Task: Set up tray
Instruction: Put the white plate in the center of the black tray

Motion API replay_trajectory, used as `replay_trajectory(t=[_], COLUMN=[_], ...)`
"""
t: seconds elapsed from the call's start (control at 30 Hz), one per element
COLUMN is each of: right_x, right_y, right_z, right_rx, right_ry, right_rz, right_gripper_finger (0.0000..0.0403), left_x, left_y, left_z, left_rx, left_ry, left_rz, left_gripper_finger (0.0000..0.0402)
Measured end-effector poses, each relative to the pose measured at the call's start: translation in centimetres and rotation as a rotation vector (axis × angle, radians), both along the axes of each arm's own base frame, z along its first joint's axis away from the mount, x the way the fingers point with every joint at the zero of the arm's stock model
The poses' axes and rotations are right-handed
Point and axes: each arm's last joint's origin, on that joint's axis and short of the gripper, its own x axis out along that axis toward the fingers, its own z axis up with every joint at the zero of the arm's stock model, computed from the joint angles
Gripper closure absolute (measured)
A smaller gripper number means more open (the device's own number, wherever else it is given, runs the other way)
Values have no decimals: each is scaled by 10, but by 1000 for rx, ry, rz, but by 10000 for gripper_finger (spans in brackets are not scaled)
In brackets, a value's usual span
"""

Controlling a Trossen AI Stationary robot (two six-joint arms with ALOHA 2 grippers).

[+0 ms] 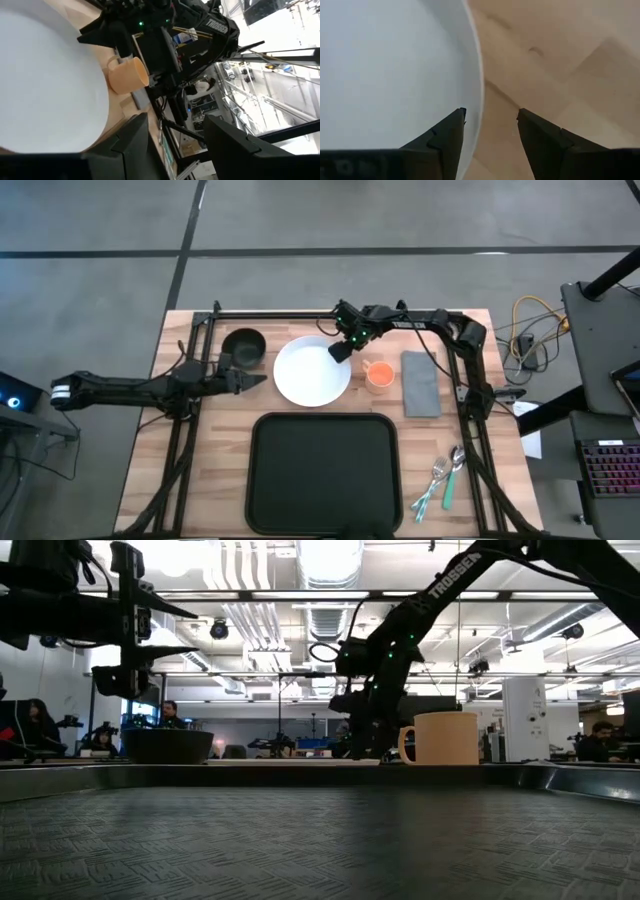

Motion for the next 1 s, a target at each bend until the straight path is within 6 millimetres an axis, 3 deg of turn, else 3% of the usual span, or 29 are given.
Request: replay_trajectory(t=[0.3,0.57,0.7,1.0], right_x=[7,7,6,-6], right_y=[9,10,10,15], right_z=[-15,-11,5,74], right_rx=[33,36,15,-14], right_ry=[24,14,-14,-146], right_rz=[33,49,47,-1], right_gripper_finger=[282,384,392,395], left_x=[3,3,3,5], left_y=[0,0,0,0], left_z=[-3,-3,-3,14], left_rx=[-4,-11,-25,45], left_ry=[30,26,22,-22], left_rz=[-1,-1,-4,-7], left_gripper_finger=[231,231,231,231])
